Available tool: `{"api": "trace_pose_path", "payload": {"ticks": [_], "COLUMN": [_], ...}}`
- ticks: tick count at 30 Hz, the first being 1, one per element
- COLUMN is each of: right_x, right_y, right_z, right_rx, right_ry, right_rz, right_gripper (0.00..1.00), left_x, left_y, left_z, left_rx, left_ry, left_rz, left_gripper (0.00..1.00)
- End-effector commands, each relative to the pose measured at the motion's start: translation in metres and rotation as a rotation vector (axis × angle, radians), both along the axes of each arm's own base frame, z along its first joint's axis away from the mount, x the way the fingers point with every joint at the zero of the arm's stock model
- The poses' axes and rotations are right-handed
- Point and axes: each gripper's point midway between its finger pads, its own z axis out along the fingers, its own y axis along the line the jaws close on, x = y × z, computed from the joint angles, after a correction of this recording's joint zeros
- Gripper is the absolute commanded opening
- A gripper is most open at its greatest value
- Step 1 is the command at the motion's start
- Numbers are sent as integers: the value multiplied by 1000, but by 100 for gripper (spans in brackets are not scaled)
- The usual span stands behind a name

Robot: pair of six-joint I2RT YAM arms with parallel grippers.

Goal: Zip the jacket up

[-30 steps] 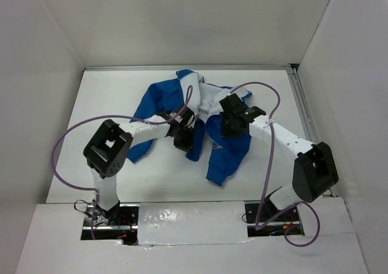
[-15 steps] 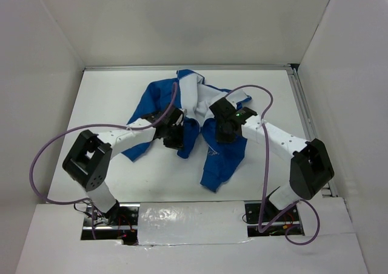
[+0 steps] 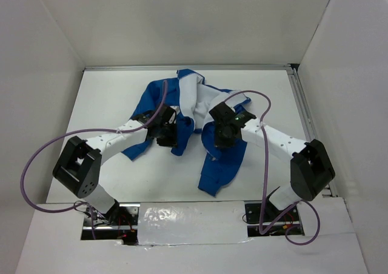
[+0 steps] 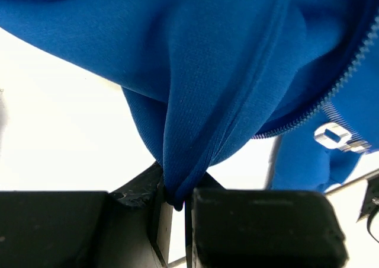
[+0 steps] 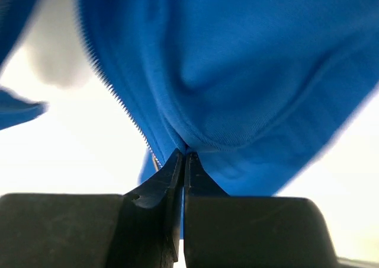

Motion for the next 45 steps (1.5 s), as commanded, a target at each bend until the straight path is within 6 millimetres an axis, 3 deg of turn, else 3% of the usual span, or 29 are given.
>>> {"api": "trace_pose_path", "payload": {"ticks": [1, 5, 6, 9, 13, 16, 18, 19, 21, 23, 26, 29, 30, 33, 34, 37, 45], "right_x": [0, -14, -16, -25, -34, -43, -41, -43, -36, -24, -12, -8, -8, -15, -16, -17, -7], "right_y": [57, 123, 130, 142, 125, 88, 65, 43, 16, -15, -14, -4, -2, 5, 1, -4, -11], "right_z": [37, 55, 51, 8, -34, -66, -75, -85, -86, -80, -48, -16, -7, 5, 5, 3, -28], "right_rx": [248, 519, 525, 458, 378, 259, 209, 171, 128, 95, 117, 84, 72, 26, -12, -74, -112], "right_ry": [-60, -6, 9, 116, 195, 223, 214, 235, 200, 152, 45, -63, -79, -120, -130, -136, -53], "right_rz": [144, 276, 271, 208, 107, -15, -80, -136, -202, -238, -101, 31, 63, 169, 180, 191, 195], "right_gripper": [0, 0, 0, 0, 0, 0, 0, 1, 5, 23, 54, 65, 73, 75, 80, 81, 79], "left_x": [6, 8, 7, 3, -2, -4, -4, -4, -4, -2, -1, -3, -4, -6, -7, -11, -14], "left_y": [-3, 0, 0, 4, 7, 7, 5, 4, 1, -3, -8, -12, -14, -14, -14, -12, -17], "left_z": [25, 38, 41, 39, 34, 32, 33, 33, 36, 38, 38, 31, 30, 22, 21, 16, 20], "left_rx": [-60, -85, -94, -93, -84, -87, -99, -100, -114, -122, -138, -149, -155, -152, -152, -149, -188], "left_ry": [-60, -84, -89, -78, -61, -53, -49, -49, -49, -53, -44, -18, -11, 7, 7, 10, -21], "left_rz": [4, 12, 13, 24, 34, 31, 21, 19, 6, -6, -28, -38, -45, -52, -54, -61, -120], "left_gripper": [0, 0, 0, 0, 0, 0, 0, 0, 0, 0, 0, 0, 0, 0, 0, 0, 0]}}
